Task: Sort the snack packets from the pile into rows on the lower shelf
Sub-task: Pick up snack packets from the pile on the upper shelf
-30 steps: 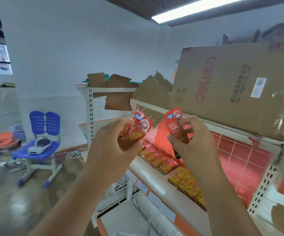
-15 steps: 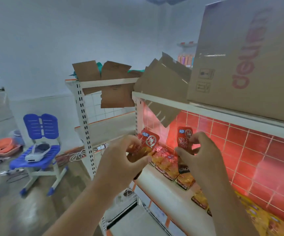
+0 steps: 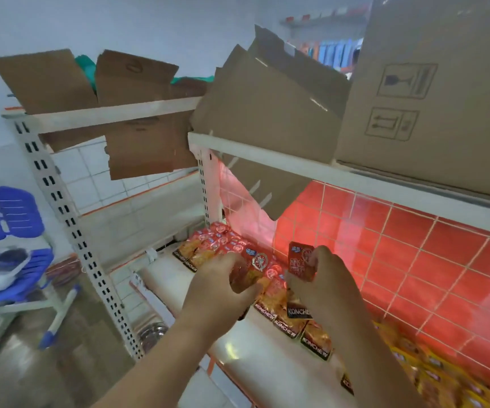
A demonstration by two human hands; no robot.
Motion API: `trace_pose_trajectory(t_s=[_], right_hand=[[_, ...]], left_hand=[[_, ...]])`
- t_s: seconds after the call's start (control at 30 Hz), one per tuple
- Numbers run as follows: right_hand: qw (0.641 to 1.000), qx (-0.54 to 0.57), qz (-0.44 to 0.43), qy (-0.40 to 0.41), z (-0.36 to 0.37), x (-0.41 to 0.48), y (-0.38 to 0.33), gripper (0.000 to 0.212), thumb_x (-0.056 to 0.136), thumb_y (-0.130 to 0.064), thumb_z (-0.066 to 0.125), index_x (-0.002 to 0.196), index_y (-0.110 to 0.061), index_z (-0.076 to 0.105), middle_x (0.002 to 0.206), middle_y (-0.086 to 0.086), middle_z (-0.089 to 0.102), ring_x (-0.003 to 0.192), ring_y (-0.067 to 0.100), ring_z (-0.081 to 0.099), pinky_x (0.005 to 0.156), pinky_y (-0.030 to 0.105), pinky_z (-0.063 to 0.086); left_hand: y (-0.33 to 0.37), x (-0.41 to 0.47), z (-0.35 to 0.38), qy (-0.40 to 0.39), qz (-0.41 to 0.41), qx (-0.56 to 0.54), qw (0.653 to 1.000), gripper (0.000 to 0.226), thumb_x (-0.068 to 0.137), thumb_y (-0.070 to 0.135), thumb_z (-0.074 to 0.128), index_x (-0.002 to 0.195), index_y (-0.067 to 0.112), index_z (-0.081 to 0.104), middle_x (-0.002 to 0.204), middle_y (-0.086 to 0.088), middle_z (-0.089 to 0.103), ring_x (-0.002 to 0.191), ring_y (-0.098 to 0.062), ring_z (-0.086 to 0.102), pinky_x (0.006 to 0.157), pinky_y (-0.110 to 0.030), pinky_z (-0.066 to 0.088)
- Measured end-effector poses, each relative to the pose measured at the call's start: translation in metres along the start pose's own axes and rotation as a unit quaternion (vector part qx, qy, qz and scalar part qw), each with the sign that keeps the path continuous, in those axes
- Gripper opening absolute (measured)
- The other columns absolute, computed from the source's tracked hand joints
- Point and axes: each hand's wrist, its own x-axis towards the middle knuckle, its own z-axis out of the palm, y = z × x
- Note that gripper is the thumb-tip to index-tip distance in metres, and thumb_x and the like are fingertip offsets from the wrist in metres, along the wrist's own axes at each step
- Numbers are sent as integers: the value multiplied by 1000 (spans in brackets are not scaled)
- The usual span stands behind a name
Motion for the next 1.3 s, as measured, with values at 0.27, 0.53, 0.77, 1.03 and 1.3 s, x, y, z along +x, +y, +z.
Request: trace_pose_trajectory(t_s=[0.27,0.53,0.77,1.03,1.3], right_hand=[[989,-55,132,-32,76,11,21,44,76,-54,78,94,-30,47,93,-7,61,82,15,57,66,32,39],[968,-96,232,0,131,30,16,56,78,-66,71,122,-40,49,102,-13,67,97,13,66,87,29,50],[933,-136,334,1,159,38,8,66,74,-60,67,132,-36,44,113,-5,65,108,23,63,84,32,48],[919,-158,360,23,174,39,2,67,80,-59,68,136,-30,46,125,0,60,114,25,61,94,35,51],[916,-181,358,11,180,39,3,74,89,-57,67,150,-25,36,144,9,46,123,27,57,102,40,51]], left_hand=[[-64,54,64,-93,32,37,995,43,71,69,61,99,37,57,91,18,51,86,-7,52,76,-28,50],[-120,98,113,-96,158,34,982,55,70,74,64,97,27,65,84,9,56,71,-13,53,64,-29,50],[-139,112,120,-150,187,98,966,54,67,80,60,88,30,64,87,9,61,83,-21,62,83,-42,42],[-160,108,121,-146,212,53,965,43,71,72,66,77,30,62,81,10,63,82,-22,62,90,-50,46],[-167,108,132,-111,224,56,967,37,78,68,69,75,32,63,75,12,64,76,-21,62,88,-43,30]])
